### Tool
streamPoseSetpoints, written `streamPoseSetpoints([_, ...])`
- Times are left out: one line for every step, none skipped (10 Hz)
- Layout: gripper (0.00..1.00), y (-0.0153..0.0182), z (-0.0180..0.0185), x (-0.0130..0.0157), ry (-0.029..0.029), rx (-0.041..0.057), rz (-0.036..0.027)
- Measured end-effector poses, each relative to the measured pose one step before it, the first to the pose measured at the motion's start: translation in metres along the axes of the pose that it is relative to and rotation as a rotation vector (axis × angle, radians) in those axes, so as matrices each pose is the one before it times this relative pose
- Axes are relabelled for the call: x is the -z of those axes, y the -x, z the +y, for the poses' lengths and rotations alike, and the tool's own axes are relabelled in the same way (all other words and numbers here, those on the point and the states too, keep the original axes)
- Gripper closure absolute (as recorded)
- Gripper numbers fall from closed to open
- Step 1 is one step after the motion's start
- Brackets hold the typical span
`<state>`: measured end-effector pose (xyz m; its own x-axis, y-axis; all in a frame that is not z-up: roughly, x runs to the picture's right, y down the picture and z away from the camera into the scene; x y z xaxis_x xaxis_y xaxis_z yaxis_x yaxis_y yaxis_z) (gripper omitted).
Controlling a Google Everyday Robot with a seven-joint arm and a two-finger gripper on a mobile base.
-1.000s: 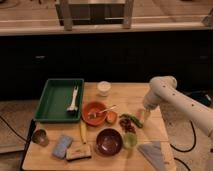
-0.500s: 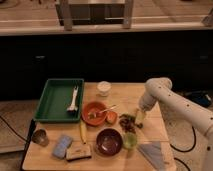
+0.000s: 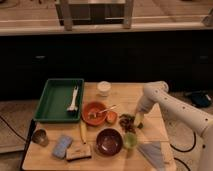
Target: Place pepper in purple bowl
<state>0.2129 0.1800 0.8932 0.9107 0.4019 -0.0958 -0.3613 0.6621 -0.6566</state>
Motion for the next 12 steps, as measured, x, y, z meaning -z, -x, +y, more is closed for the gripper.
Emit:
streamPoseSetpoints([0.37, -0.00067, -0.00084, -0.00074, -0.00599, 0.00017, 0.00478])
streamPoseSetpoints([0.49, -0.00016, -0.00012, -0.00035, -0.00205, 0.00221, 0.00459])
streamPoseSetpoints([0.57, 0.00002, -0.00177, 0.00108, -0.00611, 0.0007, -0.00027])
streamPoseSetpoints([0.65, 0.00023, -0.00018, 0.00147, -0.00057, 0.00054, 0.00077])
streamPoseSetpoints([0.76, 0.0001, -0.00003, 0.00287, 0.00117, -0.00047, 0.00011])
streamPoseSetpoints([0.88, 0.00047, 0.00003, 0.00274, 0.0019, 0.00088, 0.00153])
streamPoseSetpoints([0.96, -0.00048, 0.00303, 0.00005, 0.00709, 0.00274, 0.00341])
streamPoseSetpoints([1.0, -0.00165, 0.00027, 0.00075, 0.00137, -0.00126, 0.00252])
streamPoseSetpoints([1.0, -0.00025, -0.00033, 0.00015, -0.00038, 0.0009, 0.00011])
streamPoseSetpoints([1.0, -0.00154, -0.0024, 0.00224, -0.00049, 0.02004, 0.00617])
streamPoseSetpoints([1.0, -0.00115, -0.00783, 0.00973, -0.01246, 0.04474, 0.00074])
streamPoseSetpoints([1.0, -0.00159, -0.00526, 0.01052, -0.0075, 0.03791, 0.00068])
